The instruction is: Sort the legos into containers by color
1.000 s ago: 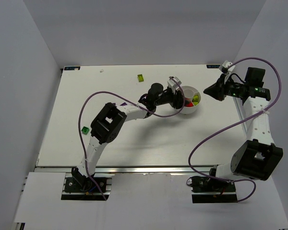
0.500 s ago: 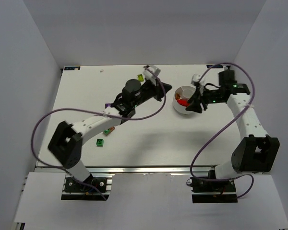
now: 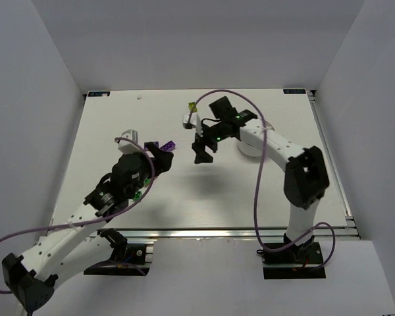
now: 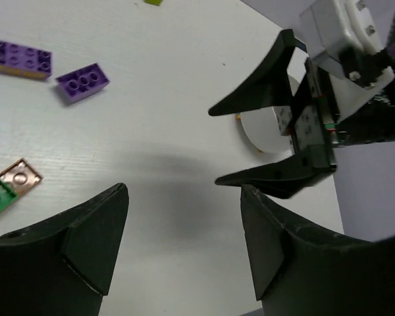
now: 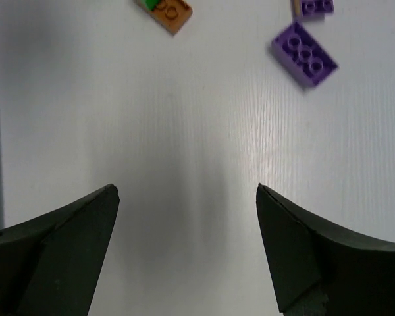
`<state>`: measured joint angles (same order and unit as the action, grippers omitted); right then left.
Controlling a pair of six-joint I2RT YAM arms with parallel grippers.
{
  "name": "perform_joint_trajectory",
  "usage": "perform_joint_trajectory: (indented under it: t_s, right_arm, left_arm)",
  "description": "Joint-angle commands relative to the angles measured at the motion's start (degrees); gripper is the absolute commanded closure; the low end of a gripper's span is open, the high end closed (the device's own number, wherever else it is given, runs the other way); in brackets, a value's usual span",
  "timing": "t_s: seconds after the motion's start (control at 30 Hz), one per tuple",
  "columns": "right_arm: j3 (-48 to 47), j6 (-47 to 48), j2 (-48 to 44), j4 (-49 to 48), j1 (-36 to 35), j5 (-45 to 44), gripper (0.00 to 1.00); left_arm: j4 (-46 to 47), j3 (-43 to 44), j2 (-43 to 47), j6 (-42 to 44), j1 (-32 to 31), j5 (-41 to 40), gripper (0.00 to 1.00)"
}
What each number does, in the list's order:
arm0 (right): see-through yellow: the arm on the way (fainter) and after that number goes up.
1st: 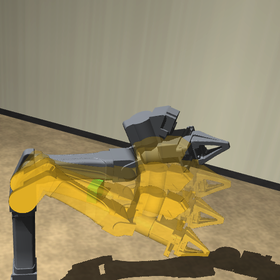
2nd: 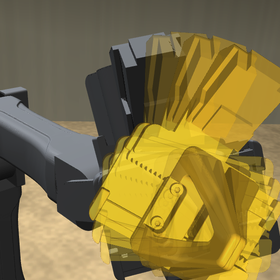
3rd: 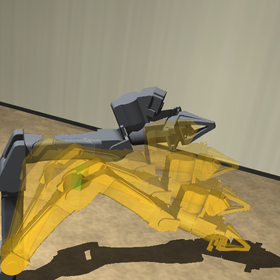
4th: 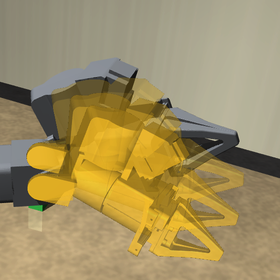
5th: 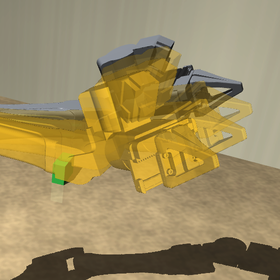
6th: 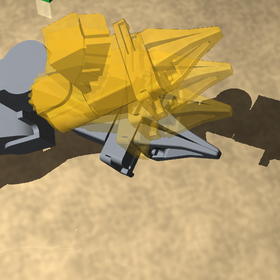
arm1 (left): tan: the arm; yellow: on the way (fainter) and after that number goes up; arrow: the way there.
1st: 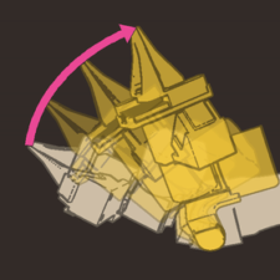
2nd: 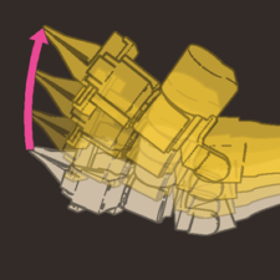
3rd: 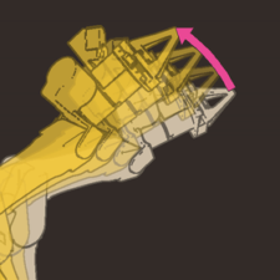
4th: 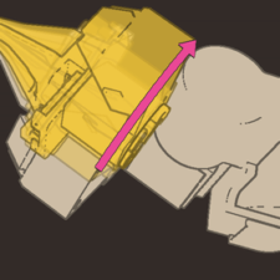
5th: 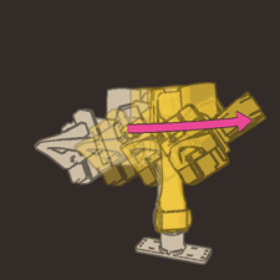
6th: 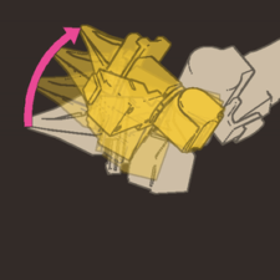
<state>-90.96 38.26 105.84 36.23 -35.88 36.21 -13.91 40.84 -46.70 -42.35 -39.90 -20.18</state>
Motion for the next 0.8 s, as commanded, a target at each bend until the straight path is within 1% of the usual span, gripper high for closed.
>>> perform_joint_trajectory:
  t_s: [0.0,0.03,0.07,0.1,0.13,0.17,0.2,0.23,0.27,0.33,0.4,0.43,0.47,0.57,0.6,0.63,0.7,0.77]
  right_arm:
    - [-9.8,7.1,7.2,0.8,-2.4,2.8,0.11]
    - [-15.9,14.8,9.5,3.1,-2.3,6.6,0.1]
    - [-19.1,19.4,11.6,9.1,-2.3,8.1,0.1]
    - [-22.0,24.1,15.4,12.1,-2.4,9.6,0.11]
    - [-26.1,29.9,16.9,14.0,-2.7,11.1,0.11]
    - [-27.3,31.2,18.1,14.7,-3.1,11.0,0.11]
    - [-28.1,32.7,19.7,15.1,-3.7,10.7,0.11]
    - [-28.7,34.4,20.1,15.3,-4.7,10.4,0.11]
    - [-28.7,36.2,20.5,15.3,-5.3,10.6,0.11]
    - [-28.0,38.2,20.4,16.1,-7.2,12.7,0.12]
    - [-25.6,40.3,20.0,15.8,-8.8,13.5,0.13]
    - [-24.8,40.5,20.0,15.3,-10.3,13.9,0.14]
    - [-24.2,38.8,20.3,14.1,-11.0,13.9,0.14]
    - [-23.8,32.4,22.5,7.5,-13.1,14.1,0.15]
    - [-25.1,27.6,24.1,5.8,-13.4,14.0,0.15]
    - [-25.9,25.3,25.1,2.7,-14.0,13.8,0.16]
    - [-28.2,19.7,27.8,-0.4,-14.6,13.3,0.16]
    - [-29.9,17.2,30.8,-3.0,-15.4,12.2,0.16]
  left_arm:
    - [-10.8,-2.0,4.1,-9.1,0.3,-5.2,0.22]
    - [-11.8,-2.1,4.6,-9.8,0.3,-5.2,0.23]
    - [-13.0,-2.1,4.9,-11.3,0.3,-5.3,0.24]
    - [-15.4,-1.9,5.5,-12.0,0.3,-5.6,0.27]
    - [-16.5,-1.9,5.7,-12.7,0.3,-5.7,0.3]
    - [-17.4,-2.0,6.0,-14.1,0.3,-5.8,0.35]
    - [-18.9,-2.0,6.6,-14.7,0.3,-5.9,0.42]
    - [-19.6,-2.1,7.0,-15.2,0.3,-6.1,0.62]
    - [-20.4,-2.1,7.4,-16.5,0.3,-6.9,0.7]
    - [-22.7,-1.6,8.2,-17.1,0.3,-7.7,0.82]
    - [-25.4,-0.7,8.7,-17.6,0.3,-9.5,0.82]
    - [-26.2,0.8,9.2,-17.6,0.3,-10.1,0.74]
    - [-27.1,1.7,9.3,-17.3,0.3,-10.8,0.68]
    - [-30.7,6.0,10.0,-16.4,0.3,-13.1,0.66]
    - [-32.1,7.0,10.1,-16.1,0.3,-13.6,0.66]
    - [-32.7,7.8,10.4,-16.0,0.3,-13.7,0.66]
    - [-33.8,9.7,11.0,-15.7,0.3,-13.7,0.66]
    - [-34.9,10.7,11.9,-16.2,0.3,-13.7,0.65]
